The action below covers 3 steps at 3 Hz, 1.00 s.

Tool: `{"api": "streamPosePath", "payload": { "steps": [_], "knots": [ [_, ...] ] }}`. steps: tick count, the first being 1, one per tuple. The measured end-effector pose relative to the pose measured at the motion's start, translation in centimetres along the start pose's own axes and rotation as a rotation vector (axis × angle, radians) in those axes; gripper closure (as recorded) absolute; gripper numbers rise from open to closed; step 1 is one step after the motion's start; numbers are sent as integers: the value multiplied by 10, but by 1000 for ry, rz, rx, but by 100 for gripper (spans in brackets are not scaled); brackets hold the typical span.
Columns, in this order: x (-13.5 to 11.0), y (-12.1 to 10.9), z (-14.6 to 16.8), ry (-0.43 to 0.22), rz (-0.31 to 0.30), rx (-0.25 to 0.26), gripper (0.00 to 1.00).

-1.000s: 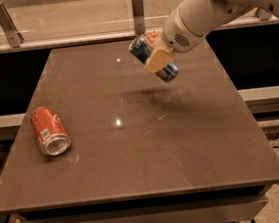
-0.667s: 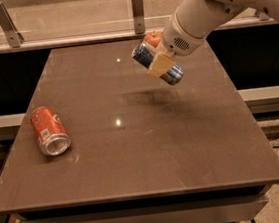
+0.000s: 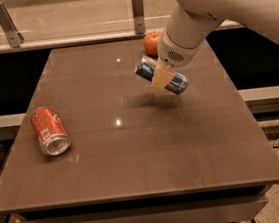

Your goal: Knock redbull can over

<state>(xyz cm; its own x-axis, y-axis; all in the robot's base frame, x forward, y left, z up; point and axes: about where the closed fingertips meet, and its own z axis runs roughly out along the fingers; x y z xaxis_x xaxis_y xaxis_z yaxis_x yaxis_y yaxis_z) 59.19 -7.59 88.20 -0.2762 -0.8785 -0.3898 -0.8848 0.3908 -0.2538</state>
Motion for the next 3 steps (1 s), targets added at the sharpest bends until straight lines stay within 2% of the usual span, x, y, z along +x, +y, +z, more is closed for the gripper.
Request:
{"api": "streamPosePath", "payload": {
  "steps": [3],
  "knots": [
    [11, 6, 9, 220, -68, 50, 100]
  ]
}}
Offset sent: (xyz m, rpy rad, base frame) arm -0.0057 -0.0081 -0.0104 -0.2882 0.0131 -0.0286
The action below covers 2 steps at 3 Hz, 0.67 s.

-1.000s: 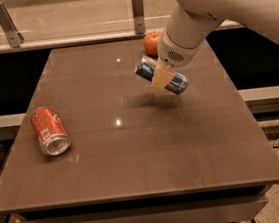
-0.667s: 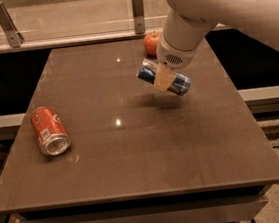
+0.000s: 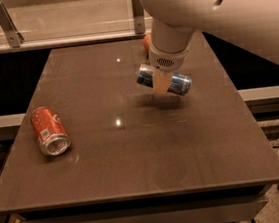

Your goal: Knock redbull can over

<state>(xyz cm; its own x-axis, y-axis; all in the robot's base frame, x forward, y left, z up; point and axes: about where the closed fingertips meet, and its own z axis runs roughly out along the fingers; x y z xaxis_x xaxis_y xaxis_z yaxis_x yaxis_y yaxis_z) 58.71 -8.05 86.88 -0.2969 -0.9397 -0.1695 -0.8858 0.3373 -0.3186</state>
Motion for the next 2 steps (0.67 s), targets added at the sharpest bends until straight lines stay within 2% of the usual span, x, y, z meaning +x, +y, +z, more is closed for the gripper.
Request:
{"api": "streamPosePath", "payload": {
  "steps": [1, 2],
  "knots": [
    [-1, 5, 5, 32, -22, -12, 100],
    [-3, 11, 15, 4, -29, -52, 100]
  ]
}}
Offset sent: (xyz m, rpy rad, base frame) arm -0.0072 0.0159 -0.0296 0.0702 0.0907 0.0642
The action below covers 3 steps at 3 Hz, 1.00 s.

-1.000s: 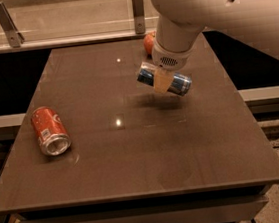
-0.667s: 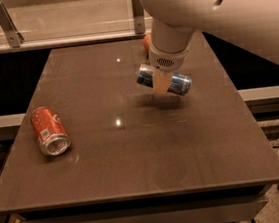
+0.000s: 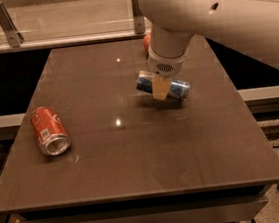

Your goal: Knock redbull can over

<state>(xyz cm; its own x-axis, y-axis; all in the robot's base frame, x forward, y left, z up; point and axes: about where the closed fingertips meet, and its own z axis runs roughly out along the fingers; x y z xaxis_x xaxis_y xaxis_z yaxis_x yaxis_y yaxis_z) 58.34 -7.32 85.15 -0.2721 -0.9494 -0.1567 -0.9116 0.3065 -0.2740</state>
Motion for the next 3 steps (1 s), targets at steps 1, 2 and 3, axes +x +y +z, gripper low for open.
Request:
{"api": "streamPosePath", "payload": {
  "steps": [1, 2, 3],
  "knots": [
    [-4, 6, 14, -26, -7, -47, 100],
    [-5, 11, 27, -23, -15, -82, 100],
    [-7, 11, 27, -15, -19, -89, 100]
  ]
}}
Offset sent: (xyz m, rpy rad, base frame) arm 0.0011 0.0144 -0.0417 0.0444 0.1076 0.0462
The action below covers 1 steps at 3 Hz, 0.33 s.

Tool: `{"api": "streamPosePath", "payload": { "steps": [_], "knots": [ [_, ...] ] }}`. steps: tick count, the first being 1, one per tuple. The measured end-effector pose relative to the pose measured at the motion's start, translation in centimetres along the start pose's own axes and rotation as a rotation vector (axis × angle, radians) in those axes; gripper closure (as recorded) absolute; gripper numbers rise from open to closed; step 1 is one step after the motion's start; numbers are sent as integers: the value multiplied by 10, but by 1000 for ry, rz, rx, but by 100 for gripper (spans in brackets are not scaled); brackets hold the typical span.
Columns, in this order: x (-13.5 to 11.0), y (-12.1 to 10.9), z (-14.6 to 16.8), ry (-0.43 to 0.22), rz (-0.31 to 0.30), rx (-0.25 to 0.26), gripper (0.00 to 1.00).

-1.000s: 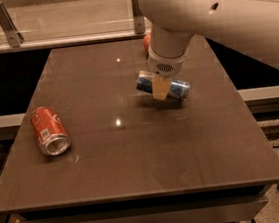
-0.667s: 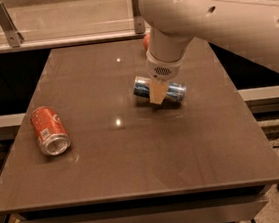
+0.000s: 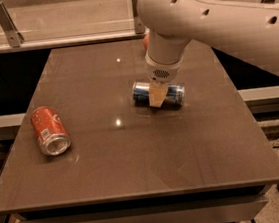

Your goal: Knock redbull can over

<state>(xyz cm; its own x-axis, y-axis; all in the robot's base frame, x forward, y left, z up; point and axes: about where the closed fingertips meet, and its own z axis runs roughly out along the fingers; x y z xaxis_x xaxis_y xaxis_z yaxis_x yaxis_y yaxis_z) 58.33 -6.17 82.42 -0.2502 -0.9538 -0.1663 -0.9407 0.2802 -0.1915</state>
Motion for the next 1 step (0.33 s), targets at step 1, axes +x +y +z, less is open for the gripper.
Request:
{"api": "streamPosePath", "payload": {
  "steps": [1],
  "knots": [
    [0, 0, -1, 0, 0, 0, 82]
  ]
}}
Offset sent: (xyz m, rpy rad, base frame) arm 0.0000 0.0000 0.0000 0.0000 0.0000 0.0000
